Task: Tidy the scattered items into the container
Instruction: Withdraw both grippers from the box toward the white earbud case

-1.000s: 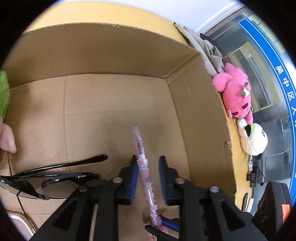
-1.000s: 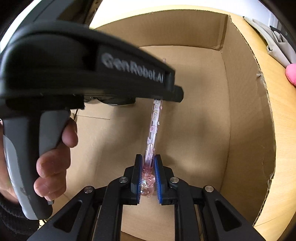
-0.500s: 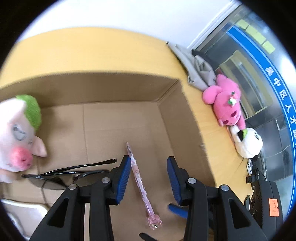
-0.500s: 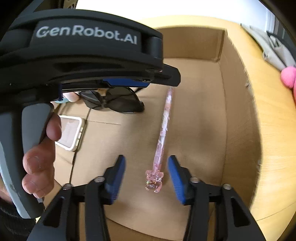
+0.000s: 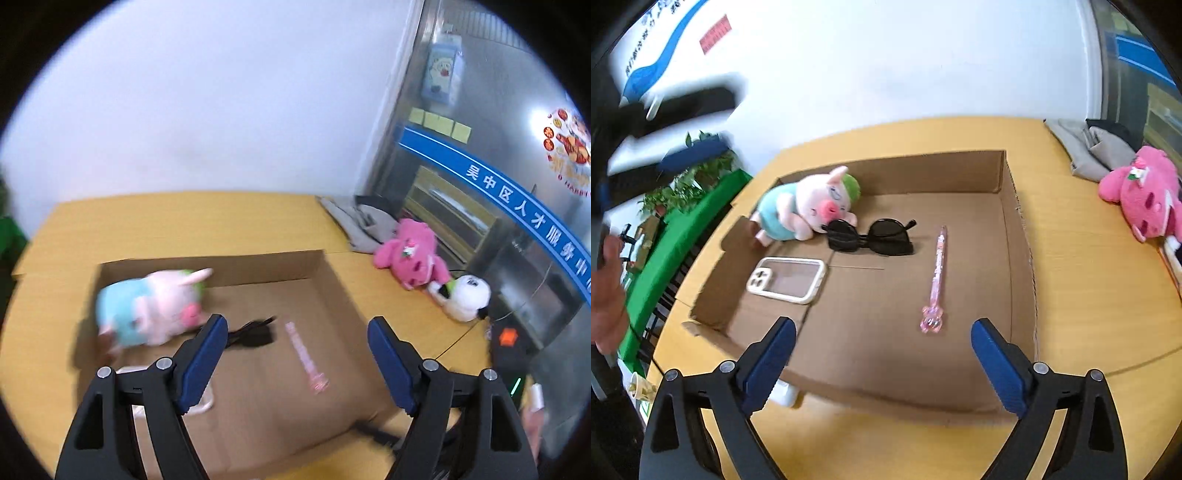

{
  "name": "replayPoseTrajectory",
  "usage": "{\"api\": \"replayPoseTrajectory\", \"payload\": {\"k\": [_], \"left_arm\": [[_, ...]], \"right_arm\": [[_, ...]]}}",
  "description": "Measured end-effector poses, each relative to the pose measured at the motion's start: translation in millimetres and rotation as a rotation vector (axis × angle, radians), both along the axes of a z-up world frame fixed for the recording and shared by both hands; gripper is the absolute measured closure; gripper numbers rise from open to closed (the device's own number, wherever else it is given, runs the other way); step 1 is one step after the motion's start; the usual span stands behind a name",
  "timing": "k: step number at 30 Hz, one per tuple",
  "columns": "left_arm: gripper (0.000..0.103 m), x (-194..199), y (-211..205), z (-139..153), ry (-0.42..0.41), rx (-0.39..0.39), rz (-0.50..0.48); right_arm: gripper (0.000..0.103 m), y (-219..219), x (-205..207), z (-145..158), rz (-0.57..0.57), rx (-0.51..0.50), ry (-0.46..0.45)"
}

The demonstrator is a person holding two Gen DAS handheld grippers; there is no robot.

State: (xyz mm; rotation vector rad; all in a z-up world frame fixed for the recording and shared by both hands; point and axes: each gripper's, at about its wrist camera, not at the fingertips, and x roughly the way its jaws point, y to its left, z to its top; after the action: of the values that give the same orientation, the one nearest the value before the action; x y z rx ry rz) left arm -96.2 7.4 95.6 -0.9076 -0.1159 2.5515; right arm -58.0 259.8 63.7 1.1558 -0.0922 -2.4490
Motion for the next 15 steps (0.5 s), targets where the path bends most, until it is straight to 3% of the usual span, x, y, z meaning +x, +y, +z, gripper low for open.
{"api": "replayPoseTrajectory", "payload": {"k": [4, 8, 15], "left_arm": [[0.025, 49, -32, -29, -0.012, -0.037, 0.078], [0.025, 81, -55, -62, -0.068, 0.003, 0.078], [0.025, 90, -61, -117, -0.180, -0.010, 0.078]], "right_arm": [[0.004, 0, 33, 5, -0.028, 0.003, 0.049], [0.004, -8, 55, 0, -0.006, -0.013, 0.046], [0.004, -30, 72, -25, 0.066, -0.009, -0.013]]}}
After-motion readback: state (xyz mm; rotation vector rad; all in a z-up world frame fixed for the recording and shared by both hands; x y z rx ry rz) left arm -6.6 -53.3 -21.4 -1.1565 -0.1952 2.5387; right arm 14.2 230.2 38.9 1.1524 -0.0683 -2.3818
